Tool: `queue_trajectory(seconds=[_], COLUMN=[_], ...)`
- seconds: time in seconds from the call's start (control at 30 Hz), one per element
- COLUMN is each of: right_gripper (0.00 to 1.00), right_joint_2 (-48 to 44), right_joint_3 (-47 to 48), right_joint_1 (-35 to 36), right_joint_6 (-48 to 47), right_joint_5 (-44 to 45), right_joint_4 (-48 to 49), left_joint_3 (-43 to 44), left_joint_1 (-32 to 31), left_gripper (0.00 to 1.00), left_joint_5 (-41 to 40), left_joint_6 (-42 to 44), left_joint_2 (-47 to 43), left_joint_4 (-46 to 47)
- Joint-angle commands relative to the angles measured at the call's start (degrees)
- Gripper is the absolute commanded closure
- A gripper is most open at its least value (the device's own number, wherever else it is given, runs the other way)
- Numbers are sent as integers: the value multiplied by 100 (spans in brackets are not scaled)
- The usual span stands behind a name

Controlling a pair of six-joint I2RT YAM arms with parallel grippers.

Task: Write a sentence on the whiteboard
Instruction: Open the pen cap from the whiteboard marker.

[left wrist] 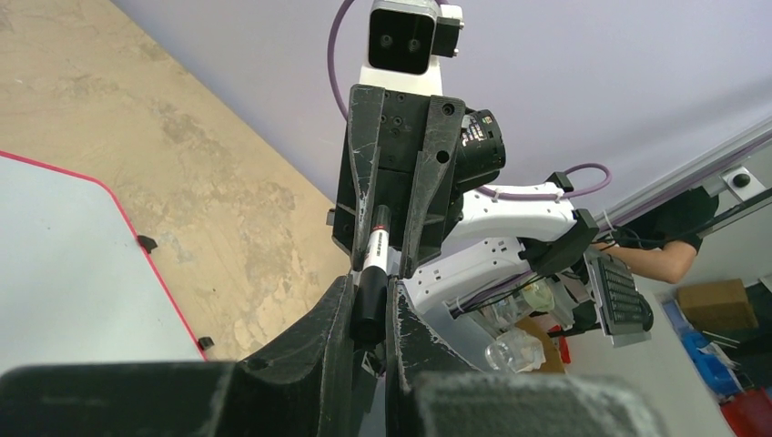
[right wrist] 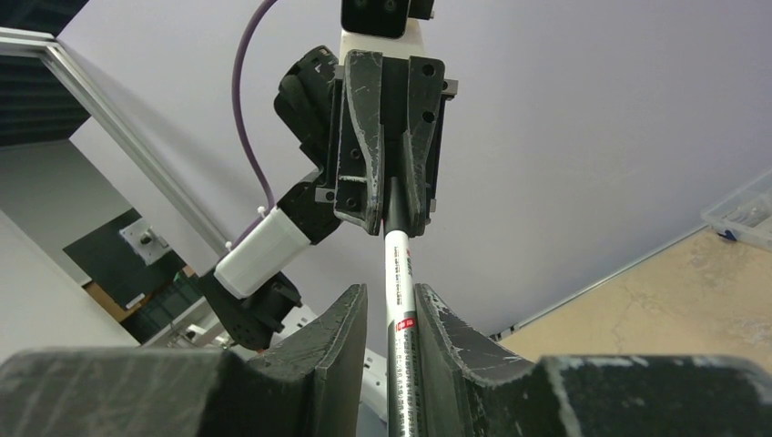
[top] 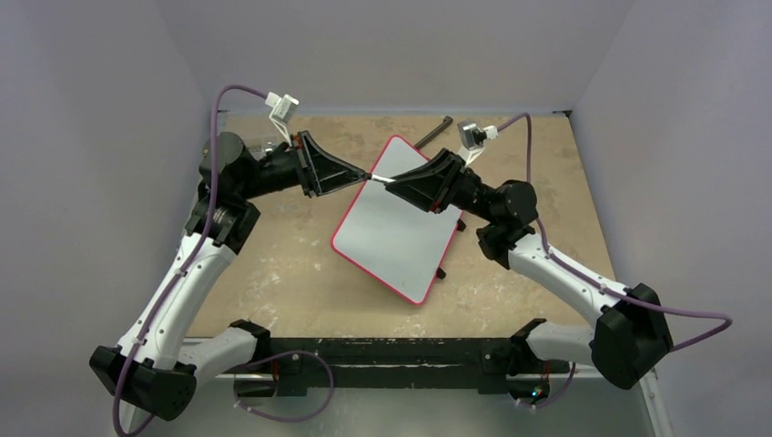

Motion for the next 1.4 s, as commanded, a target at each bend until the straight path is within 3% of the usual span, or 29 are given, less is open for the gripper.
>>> queue_trajectory(seconds=[0.0, 0.33, 1.07, 1.17, 1.3, 1.37], right_gripper=[75, 82, 84, 86, 100, 100], right_joint_2=[-5, 190, 332, 349, 388, 409], right_joint_3=[231, 338, 382, 380, 382, 363], right_joint_1=[51, 144, 197, 208, 230, 234], right_joint_6=[105, 71, 195, 226, 265, 312], right_joint_5=[-90, -77, -185, -203, -201, -188], right_joint_4=[628, 689, 1073, 1173, 1246, 1312], left_joint_3=[-64, -102, -111, -115, -119, -124], left_joint_1=[48, 47, 77, 116, 130, 148], left_gripper=[100, 100, 100, 100, 100, 100], left_joint_5=[-11, -29, -99, -99, -99, -106], left_joint_6=[241, 425, 733, 743, 787, 823], left_joint_2=[84, 68, 103, 115, 108, 111], left_joint_4=[-16, -345, -748, -804, -856, -917])
